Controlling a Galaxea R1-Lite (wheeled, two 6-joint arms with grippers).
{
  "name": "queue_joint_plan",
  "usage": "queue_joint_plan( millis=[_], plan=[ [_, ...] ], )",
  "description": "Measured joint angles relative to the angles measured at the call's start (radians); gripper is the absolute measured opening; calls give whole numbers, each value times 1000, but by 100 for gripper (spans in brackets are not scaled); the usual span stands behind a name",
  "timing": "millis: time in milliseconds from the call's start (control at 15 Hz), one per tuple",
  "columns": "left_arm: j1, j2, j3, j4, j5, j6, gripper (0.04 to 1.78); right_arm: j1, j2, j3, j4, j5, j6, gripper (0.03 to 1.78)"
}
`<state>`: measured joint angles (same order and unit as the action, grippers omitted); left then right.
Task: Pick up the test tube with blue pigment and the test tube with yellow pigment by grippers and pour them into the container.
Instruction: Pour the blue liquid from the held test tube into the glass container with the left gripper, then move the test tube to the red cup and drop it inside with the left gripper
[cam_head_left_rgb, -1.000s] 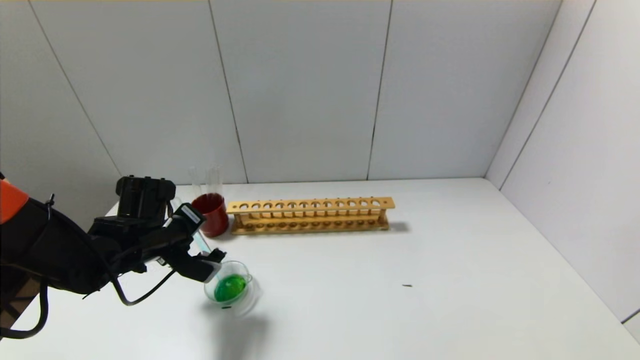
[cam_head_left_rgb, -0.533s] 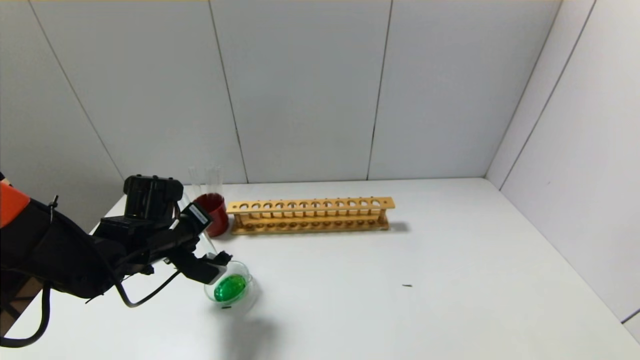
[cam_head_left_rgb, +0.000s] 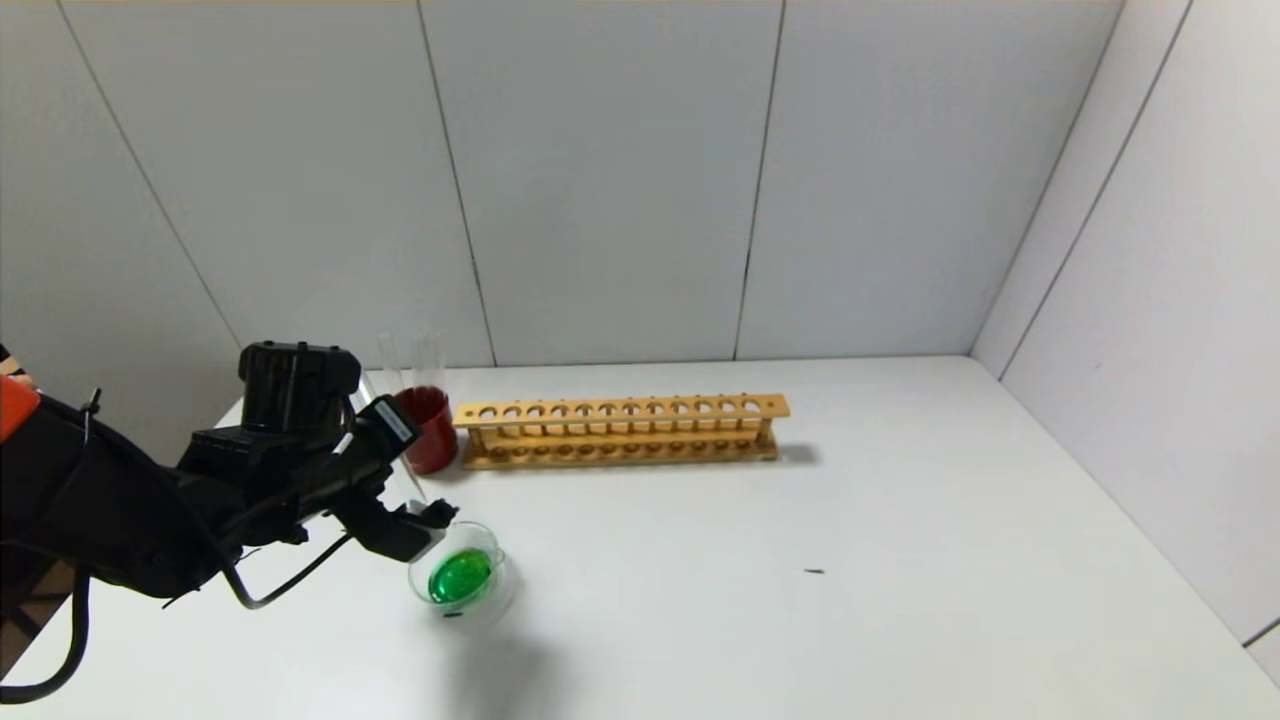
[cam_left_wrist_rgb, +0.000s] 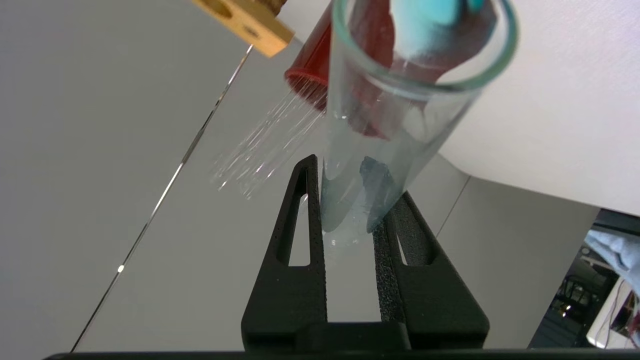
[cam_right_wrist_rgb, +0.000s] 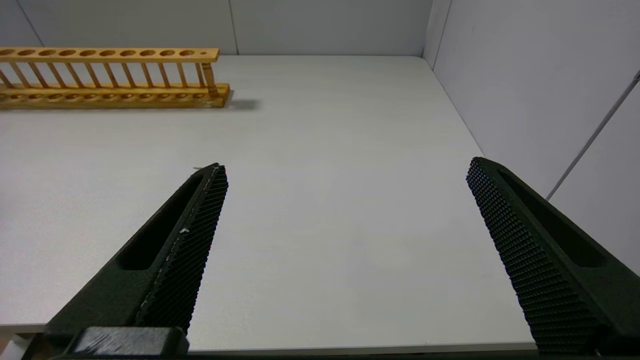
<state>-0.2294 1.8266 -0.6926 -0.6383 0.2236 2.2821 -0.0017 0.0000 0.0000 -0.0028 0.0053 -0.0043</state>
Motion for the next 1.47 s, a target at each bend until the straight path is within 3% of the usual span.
queue_joint_plan(
  millis=[800,1067,1267,1467],
  plan=[
    [-16,-37,-1,-24,5,-8,32,0,0,0,0,0,0,175],
    [-15,-77,-27,-27,72,-393,32,0,0,0,0,0,0,175],
    [-20,-81,-119,34,141,-837,32,0,0,0,0,0,0,175],
    [-27,-66,-252,153,106,-1311,32,0,0,0,0,0,0,175]
  ],
)
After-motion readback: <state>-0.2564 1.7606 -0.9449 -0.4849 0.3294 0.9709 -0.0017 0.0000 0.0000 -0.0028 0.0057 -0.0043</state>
